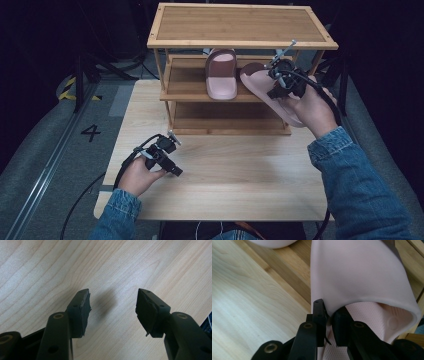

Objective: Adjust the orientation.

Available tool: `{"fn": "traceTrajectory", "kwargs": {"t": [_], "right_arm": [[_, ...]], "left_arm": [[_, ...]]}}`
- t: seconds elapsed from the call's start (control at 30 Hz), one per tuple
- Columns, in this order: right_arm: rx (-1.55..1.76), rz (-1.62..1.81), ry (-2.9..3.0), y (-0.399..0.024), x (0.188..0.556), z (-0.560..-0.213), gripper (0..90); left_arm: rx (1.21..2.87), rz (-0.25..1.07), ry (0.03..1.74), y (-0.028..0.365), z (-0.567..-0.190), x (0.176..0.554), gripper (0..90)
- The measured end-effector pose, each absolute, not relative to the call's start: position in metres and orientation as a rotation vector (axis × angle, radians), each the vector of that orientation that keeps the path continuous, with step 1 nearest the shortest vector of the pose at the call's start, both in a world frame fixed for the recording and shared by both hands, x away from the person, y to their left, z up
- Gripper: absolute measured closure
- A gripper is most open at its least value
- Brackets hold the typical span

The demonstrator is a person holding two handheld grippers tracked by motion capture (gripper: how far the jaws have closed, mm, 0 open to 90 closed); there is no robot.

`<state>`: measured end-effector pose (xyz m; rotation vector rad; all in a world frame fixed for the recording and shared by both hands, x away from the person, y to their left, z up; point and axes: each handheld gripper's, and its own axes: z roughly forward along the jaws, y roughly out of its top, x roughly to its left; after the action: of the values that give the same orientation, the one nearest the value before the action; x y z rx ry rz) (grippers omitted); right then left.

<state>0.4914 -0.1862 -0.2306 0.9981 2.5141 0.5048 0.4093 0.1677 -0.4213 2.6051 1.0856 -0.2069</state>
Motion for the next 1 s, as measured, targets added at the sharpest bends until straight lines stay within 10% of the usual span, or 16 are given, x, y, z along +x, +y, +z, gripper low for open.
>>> {"fn": "traceTrajectory", "kwargs": {"t": [1.0], "right_arm": [[0.972, 0.668, 2.391, -0.188, 0.492, -0.227, 66.9]], "left_arm": [[2.626, -0.23, 1.058, 0.16, -0.427, 0.418, 44.7]]}}
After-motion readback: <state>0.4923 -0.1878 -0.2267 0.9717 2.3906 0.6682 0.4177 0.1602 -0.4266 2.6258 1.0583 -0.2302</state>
